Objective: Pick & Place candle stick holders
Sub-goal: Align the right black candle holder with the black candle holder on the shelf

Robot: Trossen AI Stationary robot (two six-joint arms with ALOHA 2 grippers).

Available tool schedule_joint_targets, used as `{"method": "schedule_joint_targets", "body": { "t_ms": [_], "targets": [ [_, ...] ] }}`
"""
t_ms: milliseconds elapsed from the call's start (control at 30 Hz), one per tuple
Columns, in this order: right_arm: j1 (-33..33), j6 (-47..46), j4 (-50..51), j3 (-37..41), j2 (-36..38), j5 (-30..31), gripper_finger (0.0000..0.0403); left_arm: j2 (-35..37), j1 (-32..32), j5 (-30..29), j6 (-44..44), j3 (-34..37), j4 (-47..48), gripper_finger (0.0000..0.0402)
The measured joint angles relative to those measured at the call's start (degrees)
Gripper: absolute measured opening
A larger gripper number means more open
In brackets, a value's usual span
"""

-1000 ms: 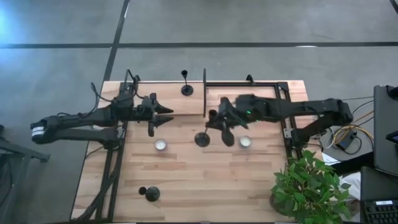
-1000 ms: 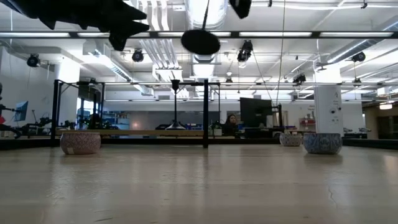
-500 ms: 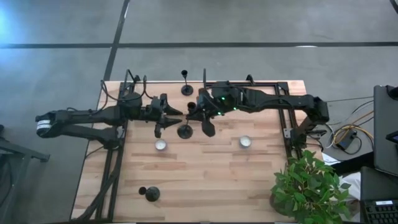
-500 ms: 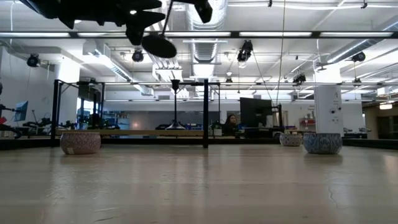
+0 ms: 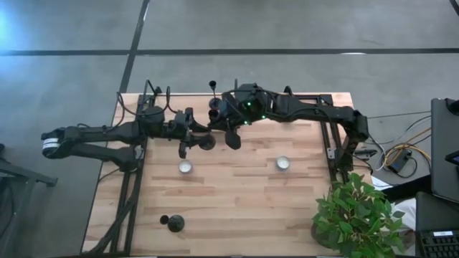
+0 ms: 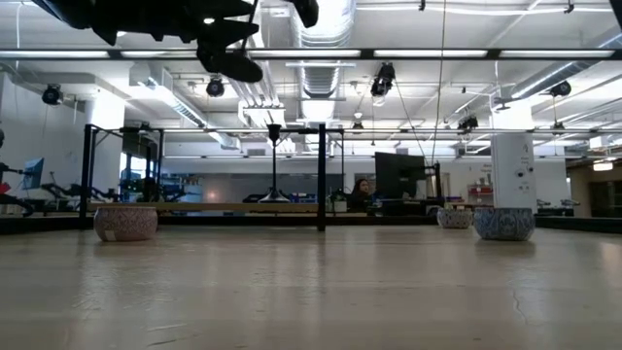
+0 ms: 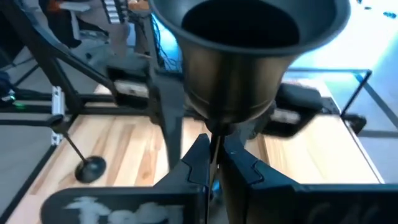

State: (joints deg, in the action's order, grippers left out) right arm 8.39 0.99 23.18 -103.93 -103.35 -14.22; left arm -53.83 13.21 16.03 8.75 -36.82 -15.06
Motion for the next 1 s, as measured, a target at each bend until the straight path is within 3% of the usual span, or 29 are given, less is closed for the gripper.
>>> {"method": "schedule_joint_targets", "body": {
  "t_ms": [600,1000],
  "targets": [
    [0.52,-0.83,0.38,0.08,0.00,-2.78,0.0013,-0.46,0.07,-0.52,-1.42,-1.97,-1.93,0.0160],
    [0.52,-1.00,3.22,0.10,0.00,-4.04,0.0013,-2.59,0.07,0.58,-2.68,-5.07,0.46,0.0108]
  ]
}}
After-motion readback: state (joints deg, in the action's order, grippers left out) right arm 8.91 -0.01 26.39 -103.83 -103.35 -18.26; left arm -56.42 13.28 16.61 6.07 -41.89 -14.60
